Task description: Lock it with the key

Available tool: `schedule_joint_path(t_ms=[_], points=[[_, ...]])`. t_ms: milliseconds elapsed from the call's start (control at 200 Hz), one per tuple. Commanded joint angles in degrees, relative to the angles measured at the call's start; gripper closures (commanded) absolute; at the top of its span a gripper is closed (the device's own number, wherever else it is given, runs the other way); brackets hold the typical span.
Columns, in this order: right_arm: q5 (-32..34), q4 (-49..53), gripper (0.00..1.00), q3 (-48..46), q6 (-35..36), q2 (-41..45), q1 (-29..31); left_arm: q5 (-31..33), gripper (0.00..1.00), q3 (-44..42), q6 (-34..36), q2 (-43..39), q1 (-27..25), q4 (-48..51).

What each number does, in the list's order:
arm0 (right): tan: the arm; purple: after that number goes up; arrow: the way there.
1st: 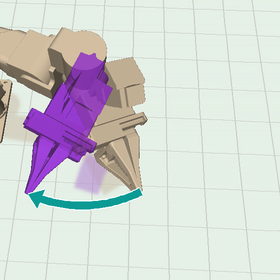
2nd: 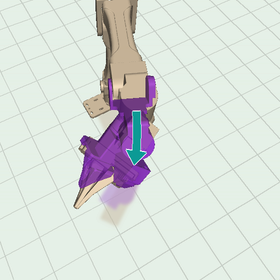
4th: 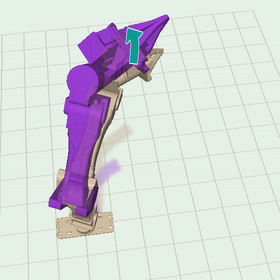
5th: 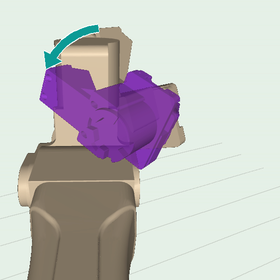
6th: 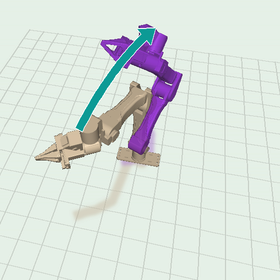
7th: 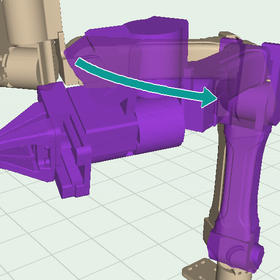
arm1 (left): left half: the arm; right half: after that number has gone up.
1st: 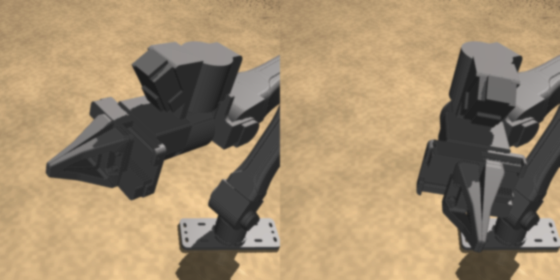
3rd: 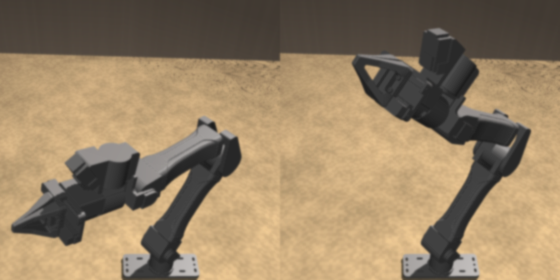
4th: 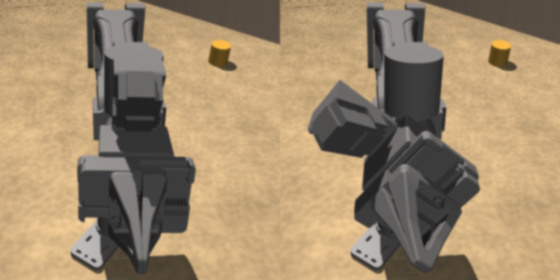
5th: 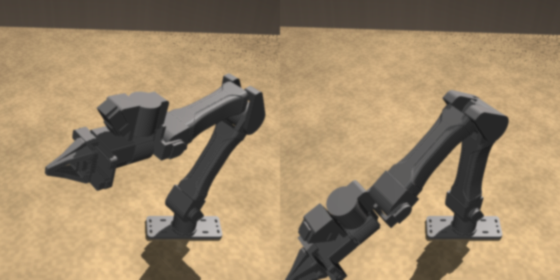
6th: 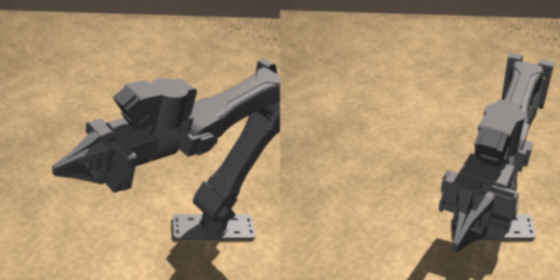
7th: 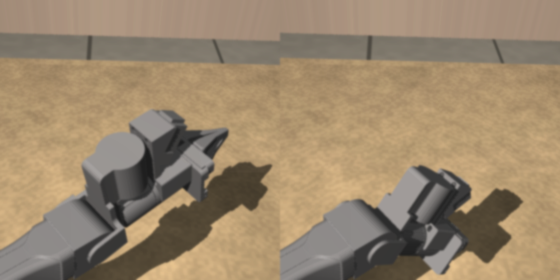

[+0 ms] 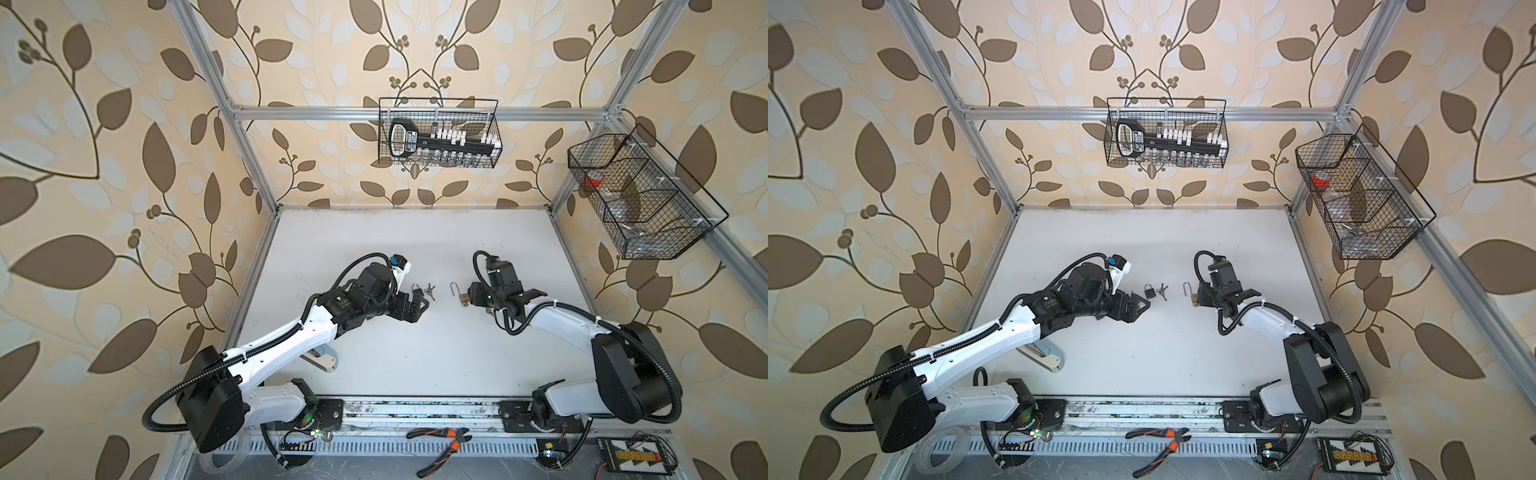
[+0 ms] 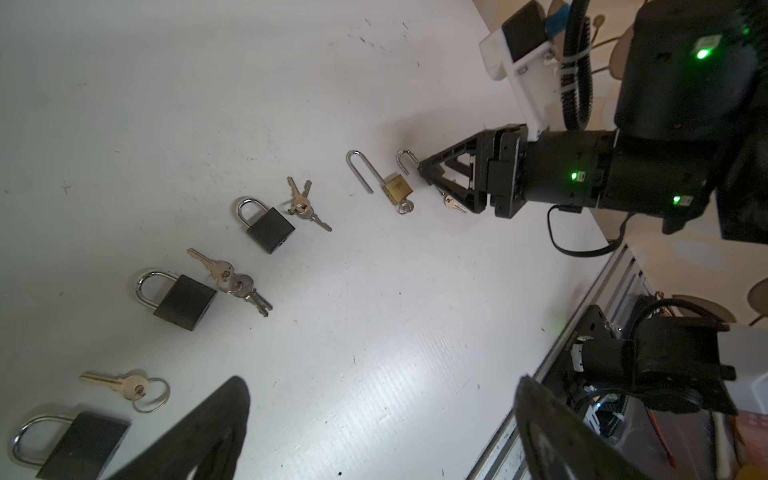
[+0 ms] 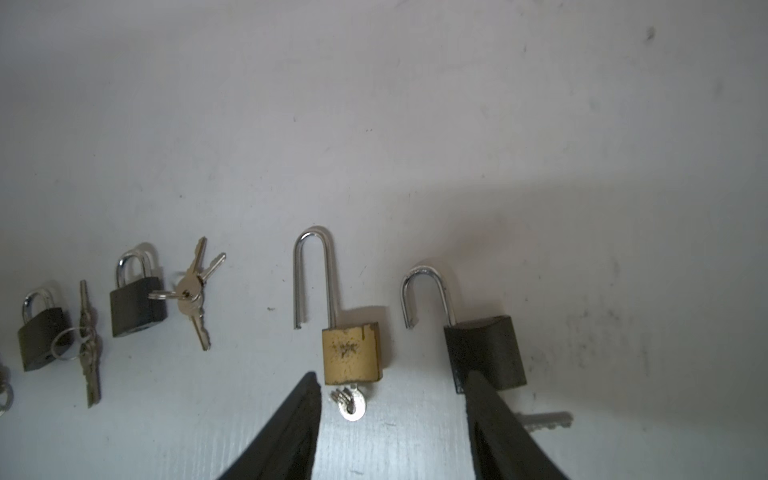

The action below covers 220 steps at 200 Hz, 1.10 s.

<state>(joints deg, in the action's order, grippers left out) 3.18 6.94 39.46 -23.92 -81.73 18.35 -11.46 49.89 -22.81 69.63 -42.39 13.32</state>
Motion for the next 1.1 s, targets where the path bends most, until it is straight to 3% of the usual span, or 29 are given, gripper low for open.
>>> schedule_joint_path(t_ms=[0,170,510,1095], points=[[-3.53,1.87,0.44,2.69,2.03,-1.32,0.11,0.33,0.01,-1.32,-4.19,-1.96,0.67,-4.33],[-2.90,3.24,0.45,5.56,3.68,-5.60,2.06,-1.75,0.01,-2.60,-4.26,-3.44,3.50,-3.39],[7.22,7.50,0.47,10.93,4.92,-11.71,5.77,-5.69,0.01,-2.25,-2.62,-2.30,3.93,-1.98],[6.66,8.39,0.52,13.24,5.15,-17.06,5.78,-7.34,0.01,-2.52,-1.81,-1.50,3.90,-3.57]])
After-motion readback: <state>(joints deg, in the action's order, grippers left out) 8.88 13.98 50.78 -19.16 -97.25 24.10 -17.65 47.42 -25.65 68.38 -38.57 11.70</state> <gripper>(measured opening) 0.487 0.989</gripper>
